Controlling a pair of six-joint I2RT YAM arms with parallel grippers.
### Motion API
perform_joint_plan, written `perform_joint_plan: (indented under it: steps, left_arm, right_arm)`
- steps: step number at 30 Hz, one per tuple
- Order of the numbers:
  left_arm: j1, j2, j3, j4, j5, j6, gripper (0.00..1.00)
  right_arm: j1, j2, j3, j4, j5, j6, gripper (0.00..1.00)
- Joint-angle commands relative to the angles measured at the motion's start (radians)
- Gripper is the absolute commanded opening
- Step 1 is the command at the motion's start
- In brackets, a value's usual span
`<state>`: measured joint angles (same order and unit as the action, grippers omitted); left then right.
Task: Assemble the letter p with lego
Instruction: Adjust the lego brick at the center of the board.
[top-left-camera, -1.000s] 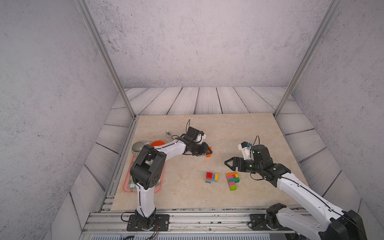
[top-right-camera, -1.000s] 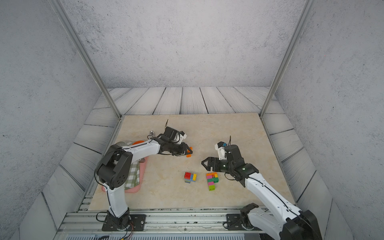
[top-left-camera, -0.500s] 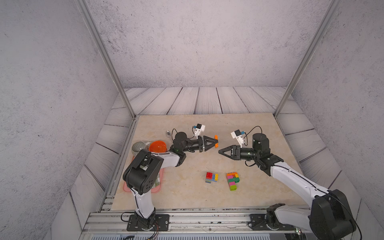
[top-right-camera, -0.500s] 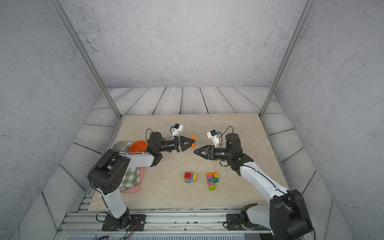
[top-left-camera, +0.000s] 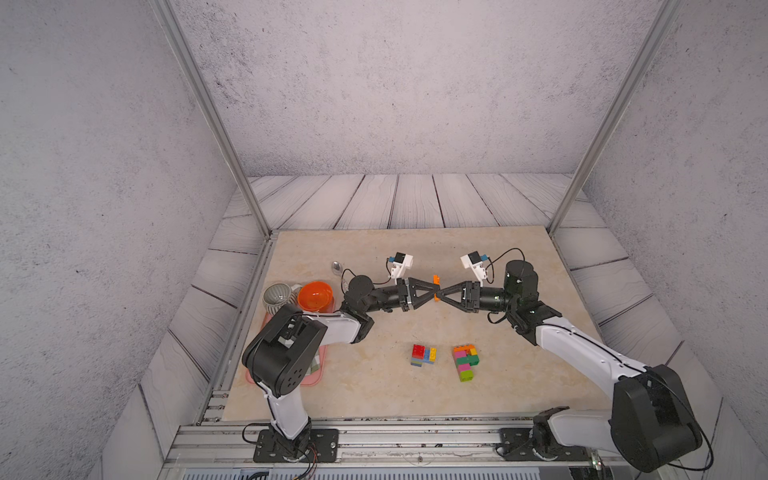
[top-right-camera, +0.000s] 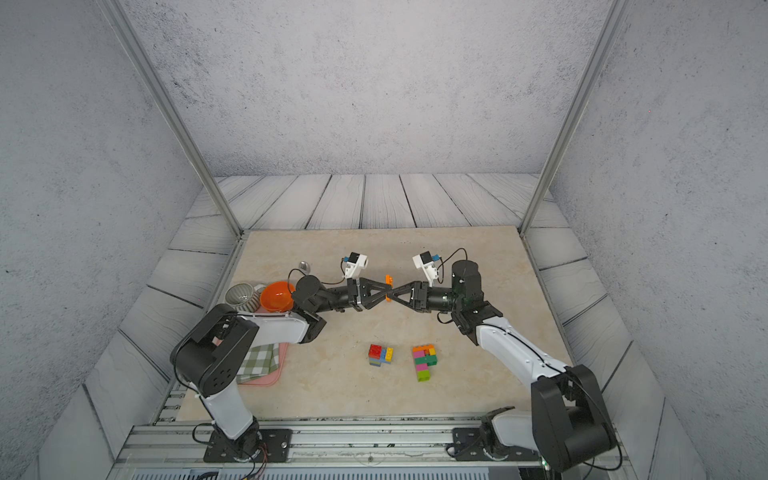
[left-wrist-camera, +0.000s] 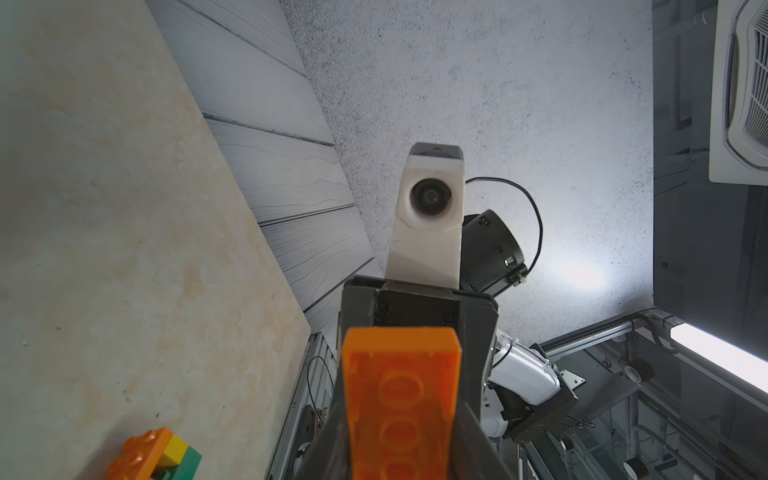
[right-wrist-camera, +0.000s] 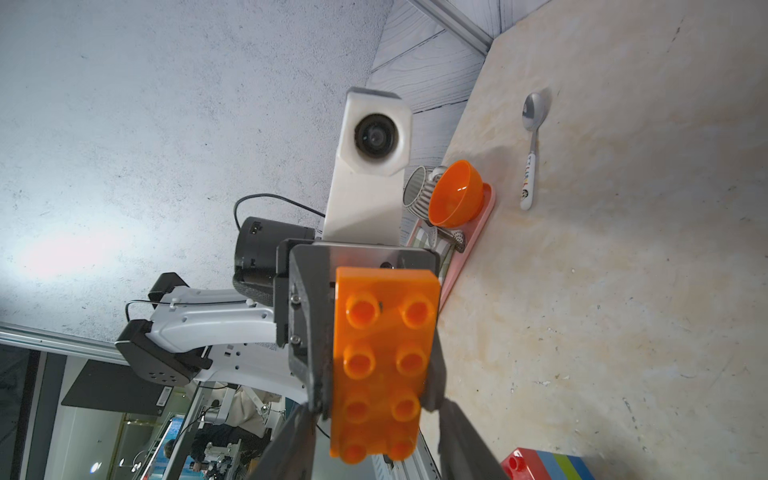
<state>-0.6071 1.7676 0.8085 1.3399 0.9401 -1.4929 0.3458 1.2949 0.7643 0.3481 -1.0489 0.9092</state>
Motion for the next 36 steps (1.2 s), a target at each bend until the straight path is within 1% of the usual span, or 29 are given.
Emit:
perform_joint_plan:
  steps: [1, 3, 5, 10, 12, 14, 15, 17, 19, 22, 27, 30, 33, 36]
  left_arm:
    - [-0.026, -0.023, -0.004, 0.062, 0.025, 0.011, 0.24]
    - [-0.033, -0.015, 0.000, 0.062, 0.019, 0.013, 0.24]
    - [-0.041, -0.003, 0.007, 0.062, 0.013, 0.014, 0.24]
    - [-0.059, 0.008, 0.018, 0.061, -0.005, 0.024, 0.24]
    - [-0.062, 0.008, 0.018, 0.062, -0.011, 0.028, 0.24]
    - [-0.061, 0.003, 0.014, 0.061, -0.012, 0.034, 0.24]
    - [-0.062, -0.001, 0.011, 0.058, -0.012, 0.041, 0.24]
    - [-0.062, -0.011, 0.002, 0.043, -0.014, 0.062, 0.24]
    - [-0.062, -0.027, -0.008, 0.012, -0.015, 0.095, 0.24]
    - [-0.063, -0.056, -0.018, -0.061, -0.021, 0.151, 0.24]
    - [-0.063, -0.089, -0.035, -0.109, -0.033, 0.202, 0.24]
    - [-0.068, -0.089, -0.038, -0.098, -0.042, 0.203, 0.24]
    - [-0.077, -0.077, -0.035, -0.078, -0.047, 0.191, 0.24]
    - [-0.087, -0.066, -0.031, -0.061, -0.053, 0.180, 0.24]
  right_arm:
    - [0.003, -0.006, -0.002, 0.067, -0.022, 0.025, 0.54]
    - [0.004, -0.006, -0.004, 0.069, -0.038, 0.023, 0.56]
    - [0.004, -0.008, -0.011, 0.067, -0.045, 0.019, 0.56]
    - [0.004, -0.024, -0.032, 0.065, -0.054, 0.014, 0.53]
    - [0.003, -0.034, -0.044, 0.059, -0.057, 0.008, 0.54]
    - [0.003, -0.048, -0.045, 0.003, -0.055, -0.025, 0.59]
    - [0.001, -0.060, -0.040, -0.056, -0.046, -0.066, 0.62]
    - [0.001, -0.083, -0.029, -0.161, -0.031, -0.129, 0.64]
    - [0.001, -0.109, -0.028, -0.232, -0.022, -0.159, 0.64]
    - [-0.001, -0.136, -0.036, -0.262, -0.036, -0.162, 0.64]
    - [-0.006, -0.161, -0.040, -0.324, -0.062, -0.178, 0.64]
    - [-0.006, -0.175, -0.043, -0.319, -0.067, -0.169, 0.61]
    - [-0.006, -0.171, -0.049, -0.272, -0.086, -0.135, 0.57]
    - [-0.006, -0.169, -0.052, -0.244, -0.092, -0.115, 0.55]
